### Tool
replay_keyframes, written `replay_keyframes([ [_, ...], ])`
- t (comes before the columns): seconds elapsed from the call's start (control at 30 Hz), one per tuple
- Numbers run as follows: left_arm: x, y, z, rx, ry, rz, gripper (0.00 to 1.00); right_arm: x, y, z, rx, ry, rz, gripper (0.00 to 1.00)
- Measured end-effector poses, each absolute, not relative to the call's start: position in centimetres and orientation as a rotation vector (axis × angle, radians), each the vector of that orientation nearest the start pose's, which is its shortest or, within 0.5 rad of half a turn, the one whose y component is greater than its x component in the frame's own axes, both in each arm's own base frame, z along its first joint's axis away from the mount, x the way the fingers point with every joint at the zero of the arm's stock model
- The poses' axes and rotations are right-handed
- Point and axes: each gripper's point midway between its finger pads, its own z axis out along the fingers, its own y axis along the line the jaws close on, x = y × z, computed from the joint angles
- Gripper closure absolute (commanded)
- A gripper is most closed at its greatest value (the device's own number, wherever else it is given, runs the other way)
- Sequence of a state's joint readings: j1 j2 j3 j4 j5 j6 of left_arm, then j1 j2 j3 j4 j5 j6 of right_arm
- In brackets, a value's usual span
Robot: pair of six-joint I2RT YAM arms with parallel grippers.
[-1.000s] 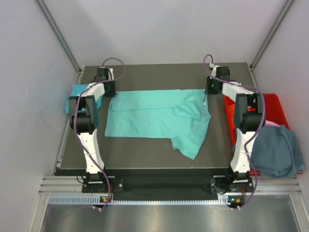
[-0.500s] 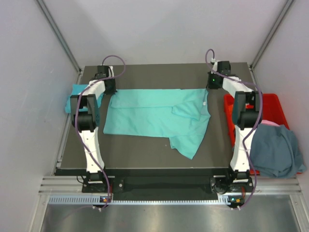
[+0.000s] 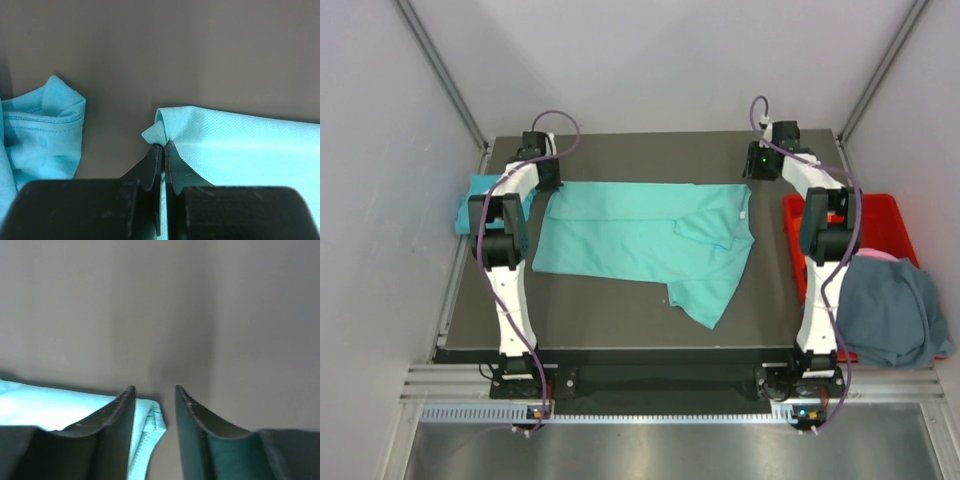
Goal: Fold and stack the t-shirts
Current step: Fold the tshirt
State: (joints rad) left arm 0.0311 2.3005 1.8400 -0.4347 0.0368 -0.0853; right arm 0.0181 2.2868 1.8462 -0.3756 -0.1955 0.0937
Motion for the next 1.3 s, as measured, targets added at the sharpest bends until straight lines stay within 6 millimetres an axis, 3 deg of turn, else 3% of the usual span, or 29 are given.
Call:
replay_keyframes([
  [0.33,56.5,0.7,3.4,-0.133,2.464,-0.075,1.0,56.0,5.7,4.0,0.008,2.451,0.354,0.6],
  [0.4,56.5,0.7,3.4,-0.135,2.464,-0.076,1.0,55.9,5.9,4.0,0.009,2.455,0.37,0.67],
  [0.43,56.5,0.7,3.4,-0.135,2.464,-0.076,1.0,55.8,6.0,3.9,0.01,2.458,0.378,0.77],
  [0.53,56.5,0.7,3.4,-0.138,2.463,-0.077,1.0,55.7,6.2,3.9,0.013,2.462,0.392,0.94],
  [0.63,56.5,0.7,3.4,-0.14,2.463,-0.078,1.0,55.6,6.3,3.9,0.016,2.465,0.403,1.0],
  [0.87,56.6,0.6,3.4,-0.143,2.462,-0.079,1.0,56.1,6.3,3.4,0.017,2.472,0.405,1.0],
  [1.3,57.5,0.1,3.5,-0.135,2.449,-0.072,1.0,59.8,5.1,3.6,0.039,2.424,0.39,1.0],
])
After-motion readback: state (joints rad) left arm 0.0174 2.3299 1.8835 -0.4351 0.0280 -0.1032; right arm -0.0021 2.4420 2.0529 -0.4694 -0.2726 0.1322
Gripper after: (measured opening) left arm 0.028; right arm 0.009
